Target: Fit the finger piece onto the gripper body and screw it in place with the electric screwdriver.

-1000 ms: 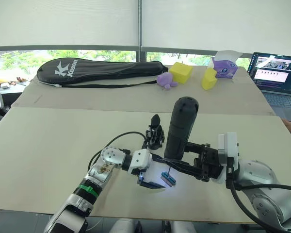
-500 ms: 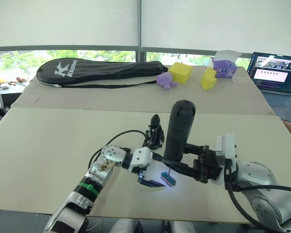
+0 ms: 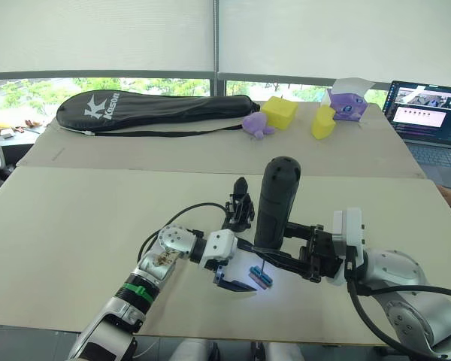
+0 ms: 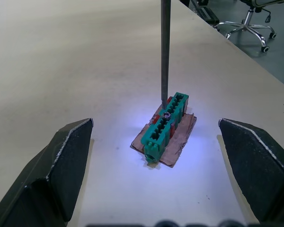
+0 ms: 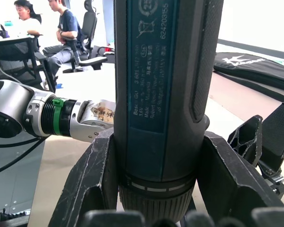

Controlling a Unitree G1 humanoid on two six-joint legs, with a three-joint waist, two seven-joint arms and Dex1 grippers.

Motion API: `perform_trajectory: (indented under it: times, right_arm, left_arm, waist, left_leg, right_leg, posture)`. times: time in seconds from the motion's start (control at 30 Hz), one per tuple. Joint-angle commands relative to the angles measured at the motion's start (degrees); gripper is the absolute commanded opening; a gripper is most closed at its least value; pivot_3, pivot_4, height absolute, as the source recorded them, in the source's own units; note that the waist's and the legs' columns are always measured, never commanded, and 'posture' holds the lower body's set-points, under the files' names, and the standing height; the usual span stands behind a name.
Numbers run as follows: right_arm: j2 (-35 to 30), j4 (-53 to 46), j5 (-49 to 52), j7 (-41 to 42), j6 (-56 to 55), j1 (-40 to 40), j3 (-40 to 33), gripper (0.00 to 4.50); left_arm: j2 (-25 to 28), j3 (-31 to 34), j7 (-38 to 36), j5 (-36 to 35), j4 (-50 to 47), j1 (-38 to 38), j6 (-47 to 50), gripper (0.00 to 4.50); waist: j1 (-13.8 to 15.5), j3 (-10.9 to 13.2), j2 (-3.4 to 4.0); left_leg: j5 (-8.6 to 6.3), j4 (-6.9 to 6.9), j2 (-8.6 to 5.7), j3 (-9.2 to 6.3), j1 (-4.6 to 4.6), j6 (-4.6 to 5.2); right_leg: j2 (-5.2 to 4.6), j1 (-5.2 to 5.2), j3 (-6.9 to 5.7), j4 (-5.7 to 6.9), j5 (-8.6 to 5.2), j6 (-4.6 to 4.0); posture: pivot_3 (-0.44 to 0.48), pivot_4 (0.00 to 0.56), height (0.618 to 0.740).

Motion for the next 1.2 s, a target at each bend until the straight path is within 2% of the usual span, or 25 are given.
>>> perform_trajectory:
  times: [0.03, 1.2]
  right_arm:
    - [0.1, -1.6, 1.0, 0.3, -2.0, -1.0, -0.5, 1.91]
    - [-0.5, -2.7, 2.3, -1.1, -0.9, -2.5, -0.4, 1.91]
  left_arm:
    - [-0.2, -0.1, -0.1, -0.4, -1.4, -0.1, -0.5, 4.50]
    - [-0.4, -0.3, 0.0, -0.4, -1.5, -0.4, 0.2, 4.50]
  waist:
    - [0.0, 0.0, 0.00]
    - [0.0, 0.0, 0.00]
  left_leg:
    - [0.00, 0.00, 0.00, 0.00, 0.00, 0.00]
    - [0.00, 0.01, -0.02, 0.02, 0.03, 0.00]
  right_leg:
    - [0.00, 0.00, 0.00, 0.00, 0.00, 0.00]
    - [0.00, 0.00, 0.02, 0.03, 0.00, 0.00]
  posture:
    - [0.000, 0.150, 0.737]
    - [0.000, 0.150, 0.737]
